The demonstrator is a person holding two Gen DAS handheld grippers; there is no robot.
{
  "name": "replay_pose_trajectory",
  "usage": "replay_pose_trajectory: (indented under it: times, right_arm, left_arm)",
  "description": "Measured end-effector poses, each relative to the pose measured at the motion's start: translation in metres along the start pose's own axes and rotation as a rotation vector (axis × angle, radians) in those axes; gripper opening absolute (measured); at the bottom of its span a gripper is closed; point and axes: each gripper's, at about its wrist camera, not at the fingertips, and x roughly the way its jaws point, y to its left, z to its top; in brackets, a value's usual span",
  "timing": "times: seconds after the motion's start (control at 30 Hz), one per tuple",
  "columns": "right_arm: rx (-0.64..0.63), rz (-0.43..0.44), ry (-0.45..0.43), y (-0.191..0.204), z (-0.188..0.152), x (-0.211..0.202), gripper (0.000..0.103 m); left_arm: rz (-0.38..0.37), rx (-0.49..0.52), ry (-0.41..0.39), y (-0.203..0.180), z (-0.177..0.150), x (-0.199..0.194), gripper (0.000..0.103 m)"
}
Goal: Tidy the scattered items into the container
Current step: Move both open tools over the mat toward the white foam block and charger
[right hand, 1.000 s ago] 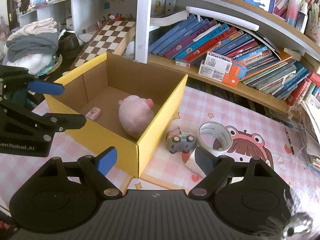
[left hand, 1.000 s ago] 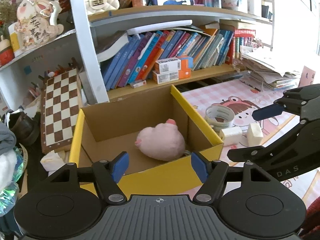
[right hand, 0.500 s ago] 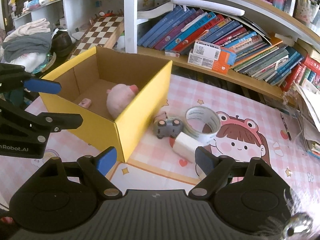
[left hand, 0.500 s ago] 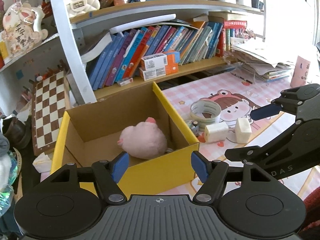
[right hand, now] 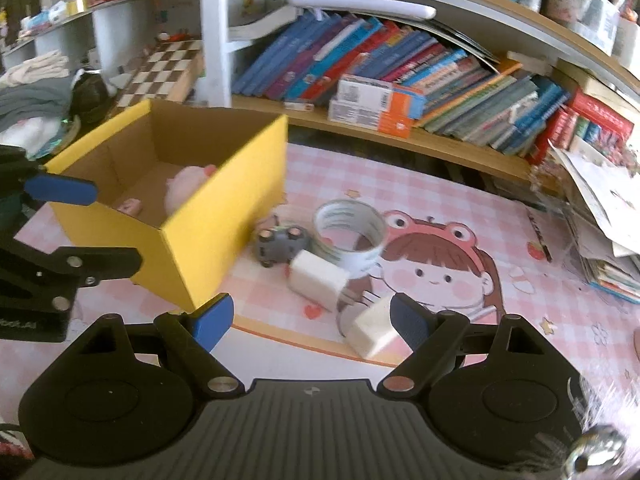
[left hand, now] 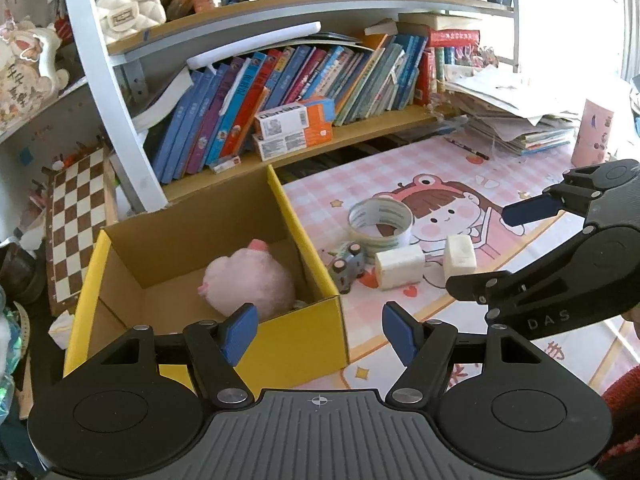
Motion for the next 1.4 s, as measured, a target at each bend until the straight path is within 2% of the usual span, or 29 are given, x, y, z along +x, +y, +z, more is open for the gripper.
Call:
replay_pose_trajectory:
  times: [0.67,0.73,0.87,1.13,1.4]
  right_arm:
    - [0.035,0.012,-0.011,-0.044,-0.015,-0.002,0.085]
    - [0.043,0.013,-0.014,-0.047,-0.016,-0.002,0.085]
    - [0.058,0.012,-0.019,-0.055,-0.016,0.000,0.085]
    - [0.090,0.014,-0.005,-0.068,-0.019,0.008,0.083]
    - [0.098,0.032,0.025,-0.073,-0.017,0.023,0.082]
  left_arm:
    - [-0.033,0.040,-0.018,-0.046,0.014,0.014,0.070]
    - [-0.033,0.047,-0.014,-0.051,0.015,0.017,0.076]
    - [-0.028,0.059,-0.004,-0.058,0.018,0.025,0.077]
    - [0.009,0.057,-0.011,-0.062,0.021,0.034,0.077]
    - [-0.009,0.054,0.004,-0.062,0.024,0.042,0.077]
